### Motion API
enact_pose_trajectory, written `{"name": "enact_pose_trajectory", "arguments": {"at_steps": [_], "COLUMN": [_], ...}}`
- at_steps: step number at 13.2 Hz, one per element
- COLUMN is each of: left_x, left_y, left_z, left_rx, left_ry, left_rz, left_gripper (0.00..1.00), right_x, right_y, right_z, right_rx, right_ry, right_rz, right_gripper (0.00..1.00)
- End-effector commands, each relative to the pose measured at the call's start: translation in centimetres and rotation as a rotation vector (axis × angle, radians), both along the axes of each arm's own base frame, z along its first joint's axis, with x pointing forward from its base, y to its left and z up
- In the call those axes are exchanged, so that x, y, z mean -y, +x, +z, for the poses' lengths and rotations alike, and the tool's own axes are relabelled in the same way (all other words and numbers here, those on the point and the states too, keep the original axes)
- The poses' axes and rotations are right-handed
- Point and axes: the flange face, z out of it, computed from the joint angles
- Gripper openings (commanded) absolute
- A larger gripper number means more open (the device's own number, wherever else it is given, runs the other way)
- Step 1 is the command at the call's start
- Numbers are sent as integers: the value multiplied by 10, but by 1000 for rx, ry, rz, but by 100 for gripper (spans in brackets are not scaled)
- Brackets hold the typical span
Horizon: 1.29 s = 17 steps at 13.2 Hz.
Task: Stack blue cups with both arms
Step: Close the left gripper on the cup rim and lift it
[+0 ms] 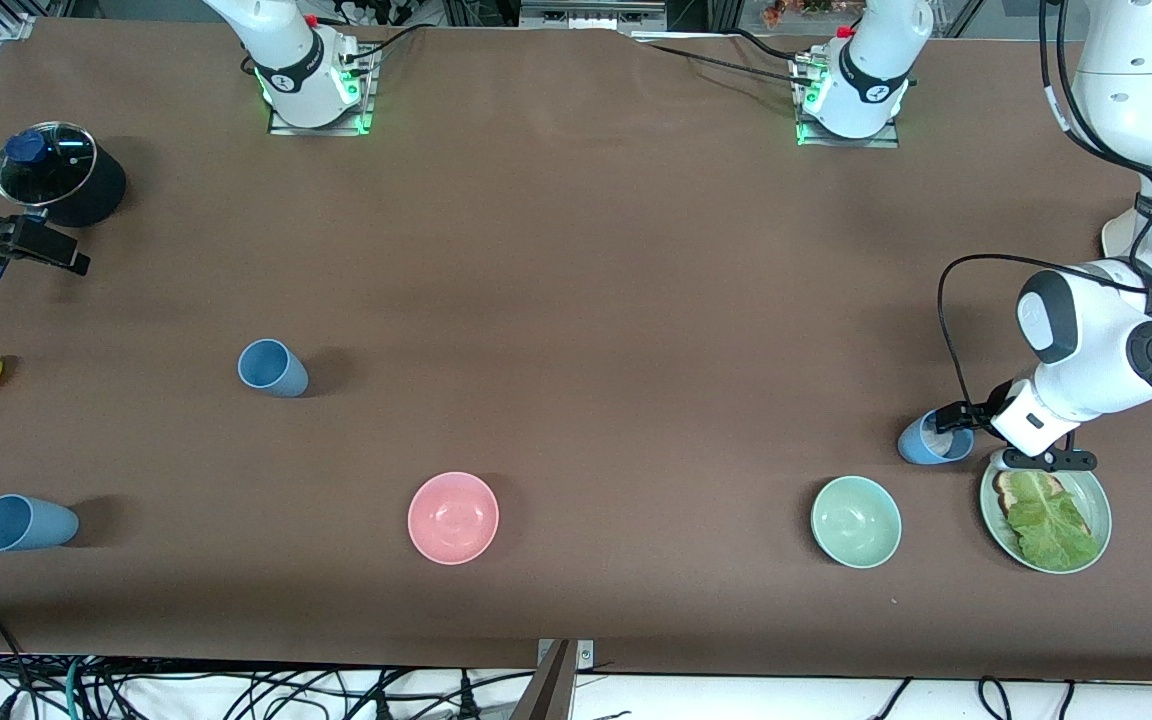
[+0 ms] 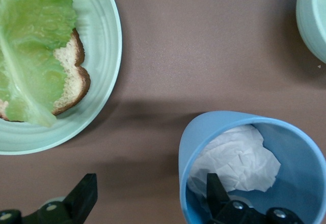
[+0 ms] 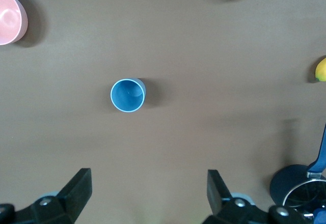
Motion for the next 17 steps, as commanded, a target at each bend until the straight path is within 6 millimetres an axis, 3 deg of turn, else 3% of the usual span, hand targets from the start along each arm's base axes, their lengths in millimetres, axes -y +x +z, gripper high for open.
{"name": "enact_pose_trajectory", "arguments": {"at_steps": [1,5,10,15,17], "left_x": [0,6,20,33,51], "left_y": [0,0,7,17,20], "left_z": [1,2,18,68,89], "left_rx": [15,8,14,21,6], "left_ry": [-22,-26,-37,-58,-89], "left_rz": [14,41,101,89,101], "left_gripper": [77,0,0,0,0], "right_x": [-1,0,0,-1,-1], "right_y": [-3,-3,-3,-3,-3], "right_z": [2,2,2,2,2], "right_rx": [-4,-4,-5,-5,-4], "right_ry": [-12,-12,-12,-14,-14], "right_rz": [3,2,2,3,3], "right_gripper": [100,100,100,100,100]}}
